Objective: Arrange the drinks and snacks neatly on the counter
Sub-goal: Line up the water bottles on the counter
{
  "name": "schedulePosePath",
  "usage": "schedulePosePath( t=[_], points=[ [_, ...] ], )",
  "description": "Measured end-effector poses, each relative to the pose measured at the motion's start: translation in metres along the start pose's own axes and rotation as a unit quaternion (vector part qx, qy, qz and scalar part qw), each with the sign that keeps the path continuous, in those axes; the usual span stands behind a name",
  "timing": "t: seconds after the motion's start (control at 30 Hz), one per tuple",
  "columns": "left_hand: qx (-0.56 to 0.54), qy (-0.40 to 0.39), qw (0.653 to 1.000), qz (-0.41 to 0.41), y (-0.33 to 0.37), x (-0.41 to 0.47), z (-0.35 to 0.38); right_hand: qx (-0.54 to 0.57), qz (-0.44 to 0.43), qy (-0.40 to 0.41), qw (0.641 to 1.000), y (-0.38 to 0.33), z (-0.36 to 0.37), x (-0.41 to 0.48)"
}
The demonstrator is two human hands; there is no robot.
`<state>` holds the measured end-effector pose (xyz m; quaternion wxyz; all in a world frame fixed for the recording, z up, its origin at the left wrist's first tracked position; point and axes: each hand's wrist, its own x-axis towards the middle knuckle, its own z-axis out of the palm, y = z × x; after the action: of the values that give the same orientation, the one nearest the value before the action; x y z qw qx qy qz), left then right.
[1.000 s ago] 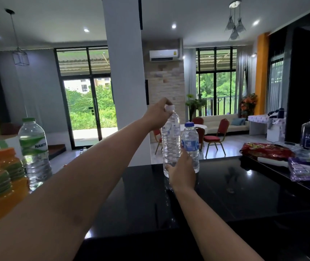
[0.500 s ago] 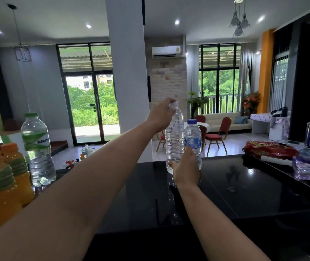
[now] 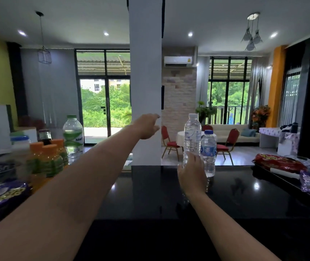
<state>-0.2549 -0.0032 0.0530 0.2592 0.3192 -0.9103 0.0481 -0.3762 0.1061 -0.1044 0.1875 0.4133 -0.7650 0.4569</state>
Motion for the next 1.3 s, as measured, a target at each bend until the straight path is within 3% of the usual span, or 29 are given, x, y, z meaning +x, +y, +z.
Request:
schedulePosePath(
  t=[0.33, 0.6, 0.87, 1.07, 1.3],
  points=[
    [0.096, 0.004, 0.984, -0.147, -0.169, -0.068, -0.084, 0.086, -0.044, -0.159, 0.983, -0.132, 0.072, -0.015],
    [0.081, 0.009, 0.981, -0.178, -0.249, -0.087, -0.094, 0.151, -0.048, -0.269, 0.950, -0.210, 0.168, -0.030],
    [-0.025, 0.011, 0.990, -0.137, -0.256, -0.058, -0.078, 0.255, -0.021, -0.325, 0.910, -0.240, 0.219, -0.026],
    [-0.025, 0.066, 0.989, -0.132, -0.248, -0.048, -0.073, 0.298, -0.007, -0.324, 0.898, -0.240, 0.223, -0.027],
    [-0.039, 0.080, 0.990, -0.111, -0.216, -0.053, -0.083, 0.298, -0.023, -0.264, 0.917, -0.229, 0.196, -0.033]
  ],
)
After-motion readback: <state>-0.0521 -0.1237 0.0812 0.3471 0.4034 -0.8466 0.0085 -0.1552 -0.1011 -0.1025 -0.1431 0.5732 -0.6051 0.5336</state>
